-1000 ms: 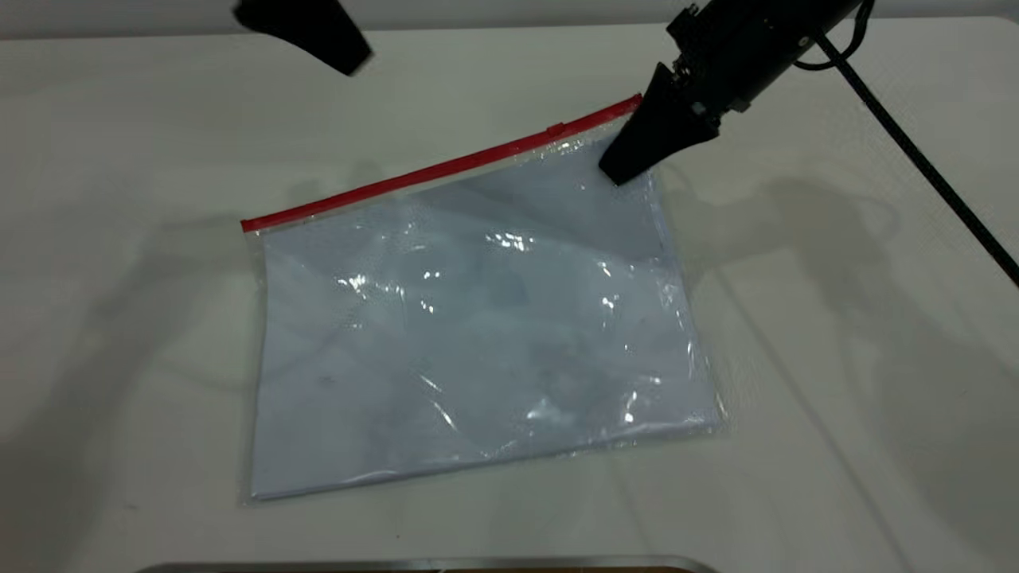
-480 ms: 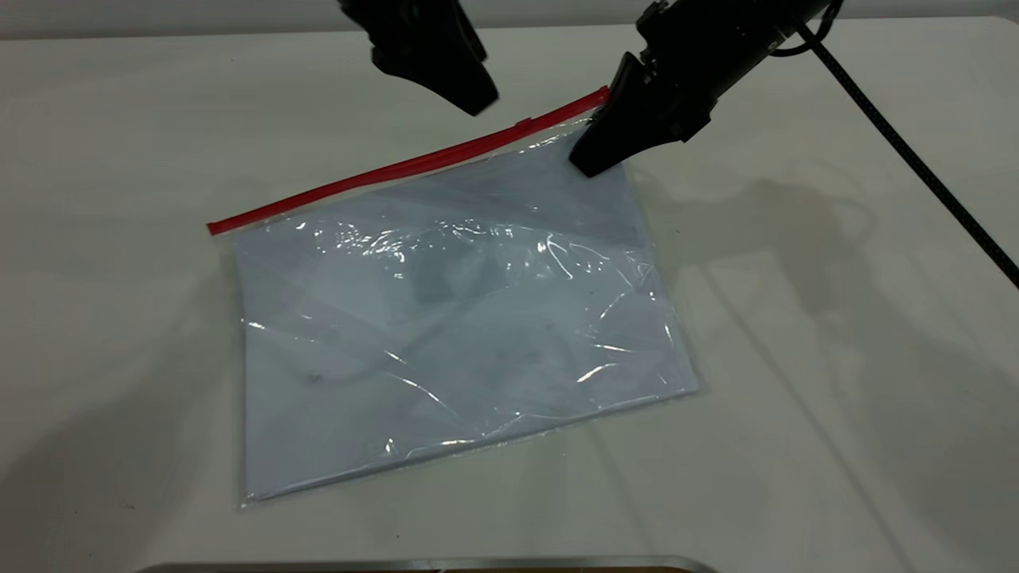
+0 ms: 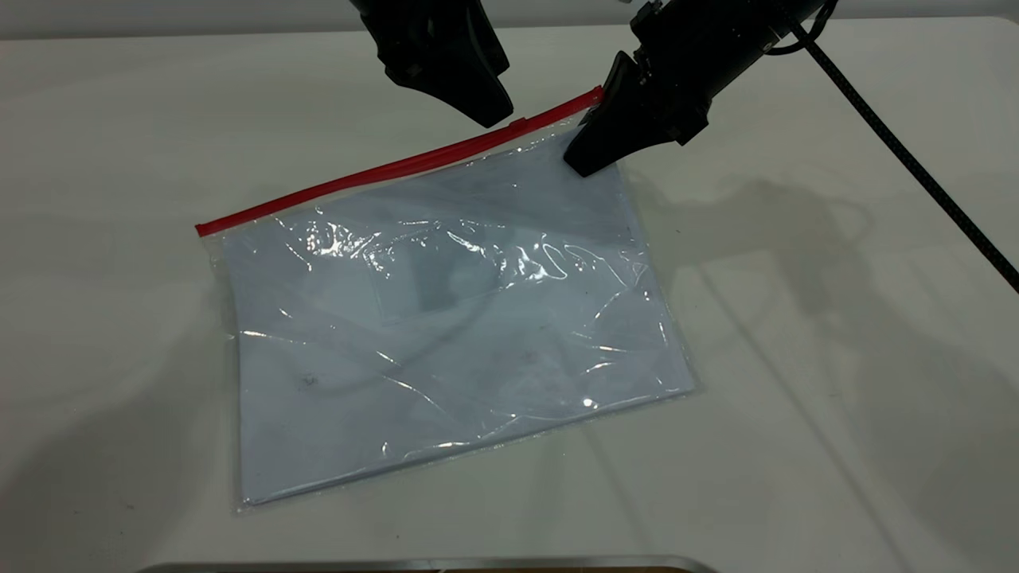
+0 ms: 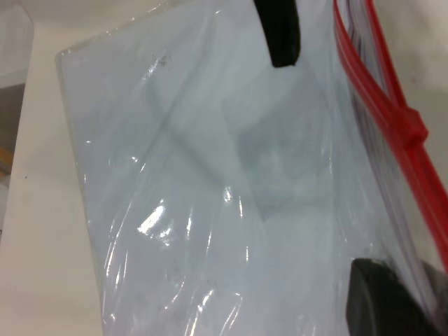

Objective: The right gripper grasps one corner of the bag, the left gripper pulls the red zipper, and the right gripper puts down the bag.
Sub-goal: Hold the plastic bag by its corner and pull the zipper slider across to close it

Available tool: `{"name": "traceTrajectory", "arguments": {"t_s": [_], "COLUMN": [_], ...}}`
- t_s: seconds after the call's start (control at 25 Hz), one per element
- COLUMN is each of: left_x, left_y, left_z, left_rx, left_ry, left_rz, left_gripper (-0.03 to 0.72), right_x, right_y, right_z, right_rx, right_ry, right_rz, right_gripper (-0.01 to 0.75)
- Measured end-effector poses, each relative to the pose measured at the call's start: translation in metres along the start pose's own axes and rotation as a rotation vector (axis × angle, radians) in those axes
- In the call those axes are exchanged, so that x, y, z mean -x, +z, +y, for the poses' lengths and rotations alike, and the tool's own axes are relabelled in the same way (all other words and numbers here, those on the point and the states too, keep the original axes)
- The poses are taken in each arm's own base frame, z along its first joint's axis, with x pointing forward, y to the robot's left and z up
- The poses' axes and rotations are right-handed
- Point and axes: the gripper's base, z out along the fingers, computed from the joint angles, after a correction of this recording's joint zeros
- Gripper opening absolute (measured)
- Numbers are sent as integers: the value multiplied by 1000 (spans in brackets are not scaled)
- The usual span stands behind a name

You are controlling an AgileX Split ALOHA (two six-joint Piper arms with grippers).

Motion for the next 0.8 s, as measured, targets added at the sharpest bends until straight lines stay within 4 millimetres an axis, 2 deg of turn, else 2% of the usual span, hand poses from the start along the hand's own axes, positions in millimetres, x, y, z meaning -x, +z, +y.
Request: {"name": "traceTrajectory", "arguments": {"t_s": [0.48, 0.8], "left_x": [-11, -6], "left_y": [22, 28], "left_z": [5, 2], "left_rx": [-6, -12], "left_ry": [-18, -1], "left_rz": [-18, -46], "left_gripper": [471, 466], "right_x": [0, 0], "right_y": [0, 0], "right_z": [0, 0], "right_rx": [1, 0], "right_ry": [-1, -2], "right_rz": [0, -1], "right_gripper": [33, 33]}}
